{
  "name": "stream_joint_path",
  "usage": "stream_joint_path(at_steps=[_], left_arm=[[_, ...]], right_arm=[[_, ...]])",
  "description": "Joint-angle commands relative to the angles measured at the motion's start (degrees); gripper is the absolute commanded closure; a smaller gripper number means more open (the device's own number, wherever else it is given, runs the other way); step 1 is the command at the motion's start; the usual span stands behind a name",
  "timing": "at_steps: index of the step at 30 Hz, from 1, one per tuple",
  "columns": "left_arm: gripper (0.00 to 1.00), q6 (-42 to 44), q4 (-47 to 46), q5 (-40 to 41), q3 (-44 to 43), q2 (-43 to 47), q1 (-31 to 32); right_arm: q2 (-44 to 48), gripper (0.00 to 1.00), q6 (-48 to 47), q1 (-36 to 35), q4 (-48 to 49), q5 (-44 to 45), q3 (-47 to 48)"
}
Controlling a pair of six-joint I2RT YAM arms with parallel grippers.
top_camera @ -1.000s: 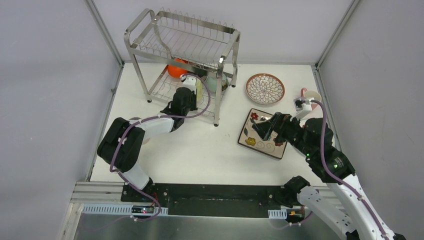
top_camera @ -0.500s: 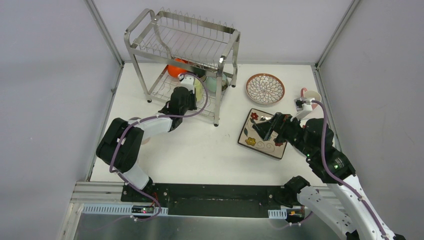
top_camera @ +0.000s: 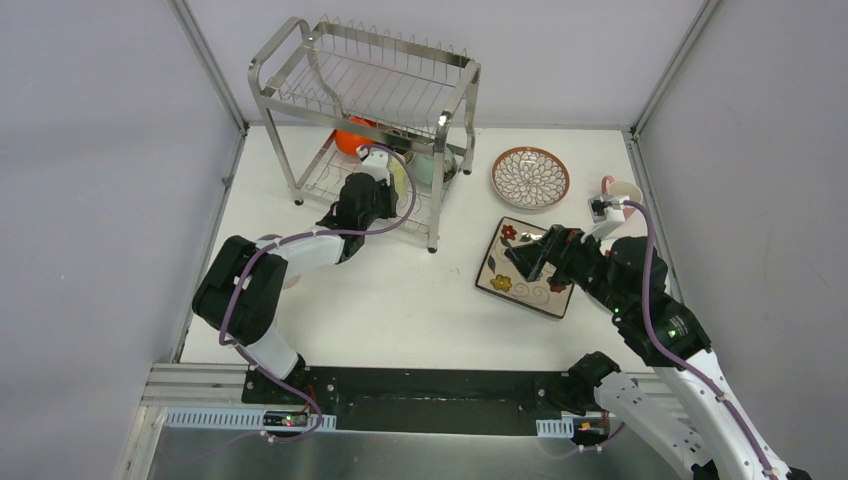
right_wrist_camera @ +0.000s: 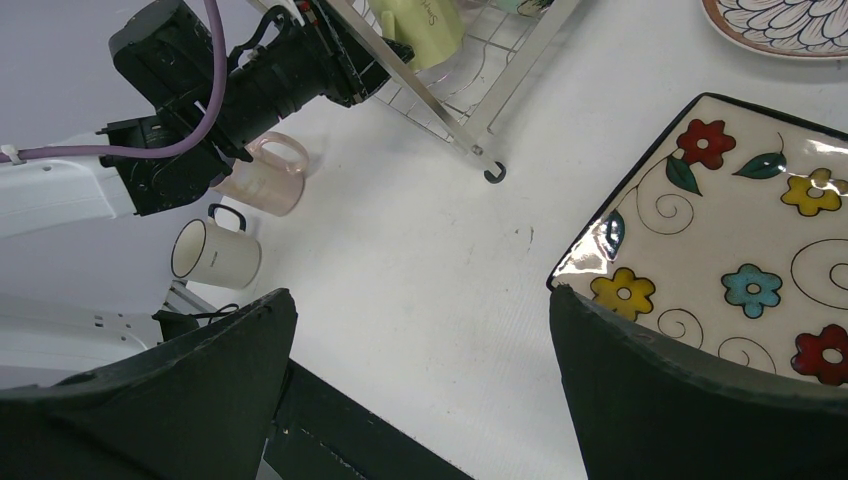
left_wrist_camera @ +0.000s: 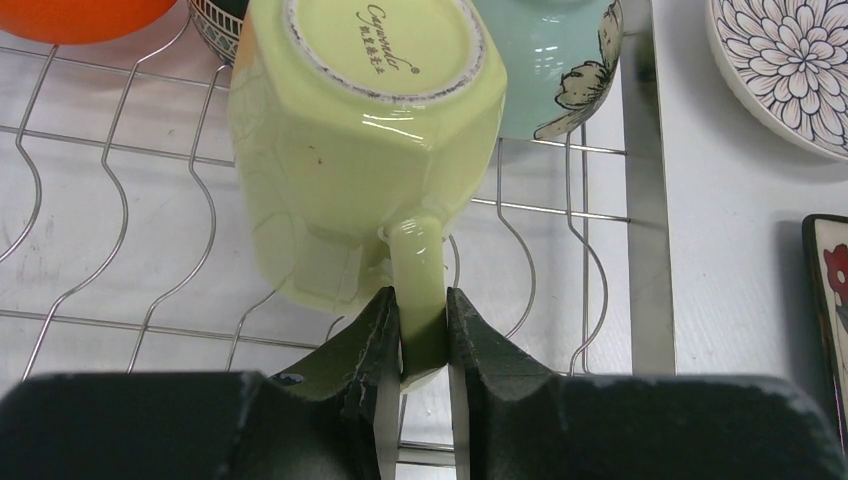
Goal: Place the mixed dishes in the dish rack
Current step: Adjust the cup in the dish rack.
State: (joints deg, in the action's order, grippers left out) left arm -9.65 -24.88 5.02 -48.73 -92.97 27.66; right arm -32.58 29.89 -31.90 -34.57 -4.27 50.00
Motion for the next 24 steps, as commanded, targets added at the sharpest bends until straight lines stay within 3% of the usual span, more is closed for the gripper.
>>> stream_joint_path(at_steps=[1,16,24], left_arm=[[0.98,-1.22,-4.03,-0.88,1.10,2.41,-0.13],[1.00,-9.23,-19.04,-10.27,7.40,2.69,-4.34],[1.00,-9.51,-21.06,-11.36,7.77,2.23,-4.45]], right_arm=[[0.18,0.00,-0.45,-0.10,1.76,0.58,0.12],[0.06,0.00,-0.56,-0.10,1.77,0.68,-0.03],[0.06,0.00,-0.54,-0.16,1.84,0.75,0.01]])
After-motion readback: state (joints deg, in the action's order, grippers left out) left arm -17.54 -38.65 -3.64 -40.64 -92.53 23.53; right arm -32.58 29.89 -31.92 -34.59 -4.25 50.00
